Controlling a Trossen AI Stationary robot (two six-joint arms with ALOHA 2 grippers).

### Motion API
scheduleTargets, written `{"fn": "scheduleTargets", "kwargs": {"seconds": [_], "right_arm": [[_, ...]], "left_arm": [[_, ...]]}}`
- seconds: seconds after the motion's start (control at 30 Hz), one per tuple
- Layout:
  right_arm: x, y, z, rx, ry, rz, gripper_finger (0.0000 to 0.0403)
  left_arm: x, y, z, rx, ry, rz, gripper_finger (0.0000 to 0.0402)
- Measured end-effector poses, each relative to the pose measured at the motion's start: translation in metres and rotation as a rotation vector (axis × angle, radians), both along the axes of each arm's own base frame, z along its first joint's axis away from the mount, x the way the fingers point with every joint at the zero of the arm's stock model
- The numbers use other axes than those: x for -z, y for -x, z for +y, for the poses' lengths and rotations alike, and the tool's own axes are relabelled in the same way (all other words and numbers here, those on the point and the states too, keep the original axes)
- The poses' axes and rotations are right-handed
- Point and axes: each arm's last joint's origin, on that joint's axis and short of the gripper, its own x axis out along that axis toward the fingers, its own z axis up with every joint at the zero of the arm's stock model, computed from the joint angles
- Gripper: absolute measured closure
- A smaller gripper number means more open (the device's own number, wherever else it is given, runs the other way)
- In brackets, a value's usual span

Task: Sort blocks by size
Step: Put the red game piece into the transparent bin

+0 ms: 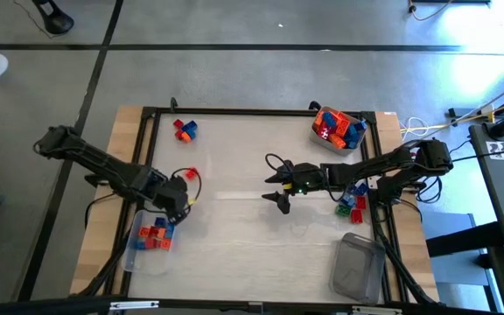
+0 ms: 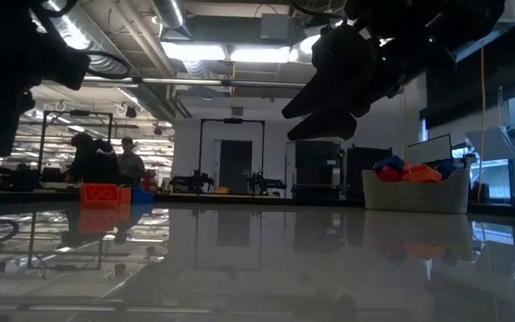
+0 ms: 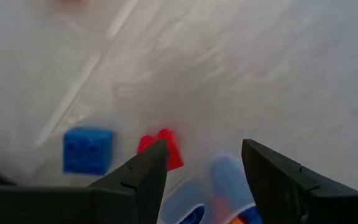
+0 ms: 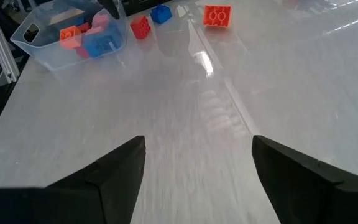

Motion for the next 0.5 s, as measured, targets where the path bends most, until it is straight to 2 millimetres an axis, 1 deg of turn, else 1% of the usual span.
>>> {"fn": "scheduleTargets", "kwargs": {"seconds": [0.23, 0.37, 0.5], "right_arm": [[0.0001, 0.0001, -0.0001, 0.0, 0.0, 0.002, 0.0109], [0.0012, 0.0007, -0.0001, 0.0, 0.001, 0.015, 0.0109], [0.0014, 0.0008, -0.0001, 0.0, 0.001, 0.016, 0.0109]], "left_arm": [[-0.0008, -0.0041, 0.0003, 0.034, 0.001, -0.038, 0.0204], [-0.0008, -0.0056, 0.0047, -0.01, 0.016, -0.035, 0.0203], [-0.0006, -0.0065, 0.0074, -0.039, 0.025, -0.031, 0.0185]]}}
